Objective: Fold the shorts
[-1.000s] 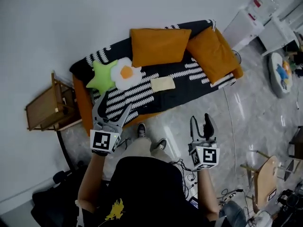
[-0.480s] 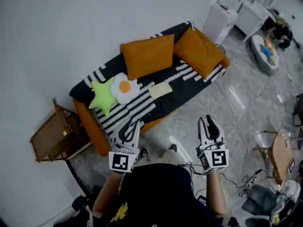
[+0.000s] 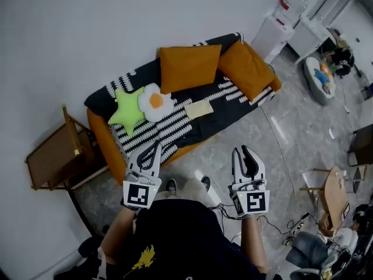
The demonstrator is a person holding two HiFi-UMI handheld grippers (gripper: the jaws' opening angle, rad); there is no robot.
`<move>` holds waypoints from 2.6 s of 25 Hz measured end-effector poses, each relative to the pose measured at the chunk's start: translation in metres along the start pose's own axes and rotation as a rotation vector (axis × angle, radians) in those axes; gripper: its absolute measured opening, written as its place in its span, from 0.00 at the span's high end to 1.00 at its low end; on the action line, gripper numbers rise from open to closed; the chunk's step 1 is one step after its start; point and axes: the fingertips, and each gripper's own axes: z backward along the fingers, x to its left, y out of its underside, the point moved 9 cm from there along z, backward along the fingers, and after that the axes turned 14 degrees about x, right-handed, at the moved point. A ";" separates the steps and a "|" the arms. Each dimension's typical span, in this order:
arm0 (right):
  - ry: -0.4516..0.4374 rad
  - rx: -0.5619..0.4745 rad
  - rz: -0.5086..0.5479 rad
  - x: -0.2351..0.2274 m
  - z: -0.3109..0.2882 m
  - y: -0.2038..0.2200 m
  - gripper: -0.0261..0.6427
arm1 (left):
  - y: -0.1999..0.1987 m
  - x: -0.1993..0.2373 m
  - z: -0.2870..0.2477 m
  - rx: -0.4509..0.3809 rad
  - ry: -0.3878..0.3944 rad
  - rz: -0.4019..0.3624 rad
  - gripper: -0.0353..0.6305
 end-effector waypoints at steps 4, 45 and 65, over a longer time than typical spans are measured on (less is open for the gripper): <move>-0.013 -0.010 -0.017 0.021 -0.003 -0.003 0.83 | 0.000 0.014 0.011 -0.019 -0.009 -0.001 0.93; -0.222 -0.018 -0.011 0.041 -0.008 0.003 0.94 | 0.004 -0.016 0.035 0.003 0.068 0.012 0.93; -0.056 -0.039 0.000 0.044 0.016 0.013 0.94 | -0.001 -0.016 0.030 0.001 0.072 0.035 0.93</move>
